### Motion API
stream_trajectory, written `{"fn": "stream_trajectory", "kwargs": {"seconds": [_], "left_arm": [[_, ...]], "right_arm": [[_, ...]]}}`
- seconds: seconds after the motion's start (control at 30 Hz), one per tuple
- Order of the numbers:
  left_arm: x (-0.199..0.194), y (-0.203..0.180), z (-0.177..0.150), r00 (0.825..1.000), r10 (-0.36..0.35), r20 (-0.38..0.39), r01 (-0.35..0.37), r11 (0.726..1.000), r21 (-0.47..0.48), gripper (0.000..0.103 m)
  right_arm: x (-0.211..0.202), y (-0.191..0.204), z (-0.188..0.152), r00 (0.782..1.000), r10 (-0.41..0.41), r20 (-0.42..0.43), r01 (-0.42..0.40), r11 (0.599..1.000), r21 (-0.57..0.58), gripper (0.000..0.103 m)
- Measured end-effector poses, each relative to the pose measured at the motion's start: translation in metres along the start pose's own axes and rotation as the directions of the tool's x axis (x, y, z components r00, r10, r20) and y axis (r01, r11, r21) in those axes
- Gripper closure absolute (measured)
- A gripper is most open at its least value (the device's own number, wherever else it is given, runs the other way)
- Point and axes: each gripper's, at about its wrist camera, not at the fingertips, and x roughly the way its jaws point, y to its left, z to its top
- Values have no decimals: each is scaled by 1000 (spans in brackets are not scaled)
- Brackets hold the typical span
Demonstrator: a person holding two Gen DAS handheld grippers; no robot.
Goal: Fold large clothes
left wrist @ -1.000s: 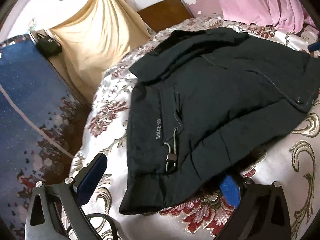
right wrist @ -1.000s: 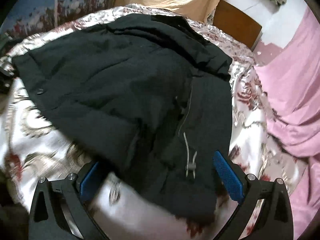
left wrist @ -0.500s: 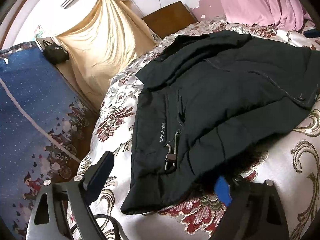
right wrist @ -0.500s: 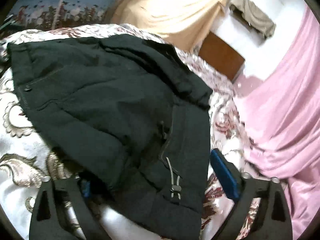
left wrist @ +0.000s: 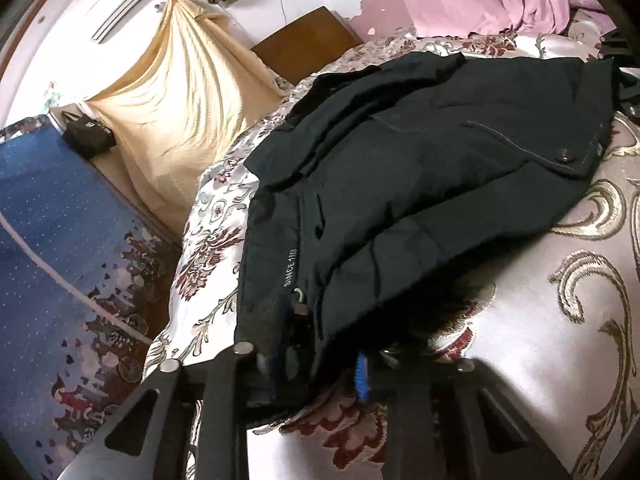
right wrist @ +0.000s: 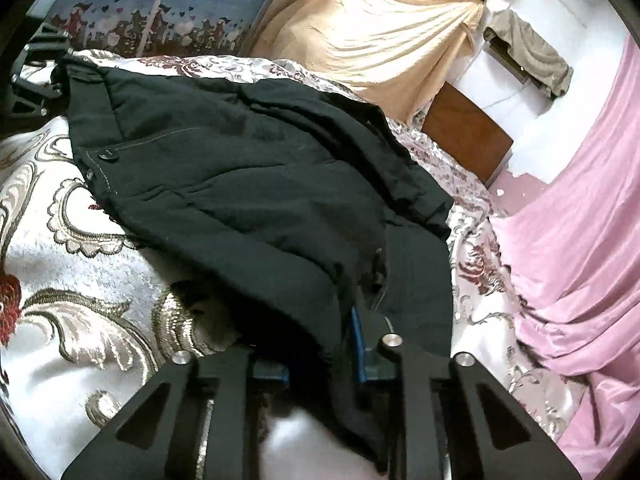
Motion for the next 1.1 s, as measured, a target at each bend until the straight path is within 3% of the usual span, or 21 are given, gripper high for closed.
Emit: {"fn": "stream_trajectory", "kwargs": {"seconds": [0.17, 0.27, 0.4, 0.67, 1.1], "left_arm": [[-19, 7, 5, 997, 18, 69, -16, 999, -32, 97], [-31, 12, 12, 995, 36, 95, -29, 997, -70, 97], [-47, 23, 13, 993, -2, 115, 18, 990, -139, 97], [-82, 31, -6, 990, -50, 130, 72, 982, -176, 97], [-137, 43, -19, 988, -57, 144, 90, 969, -232, 97]], "right_arm": [[-3, -11, -2, 1000, 24, 8, -24, 997, 71, 93], [-14, -19, -3, 999, 19, 30, -23, 992, 121, 95], [-28, -31, -4, 998, 27, 48, -36, 980, 196, 95], [-68, -26, -10, 996, 21, 89, -37, 982, 186, 96], [-154, -6, -24, 977, -13, 212, -35, 974, 224, 97]]}}
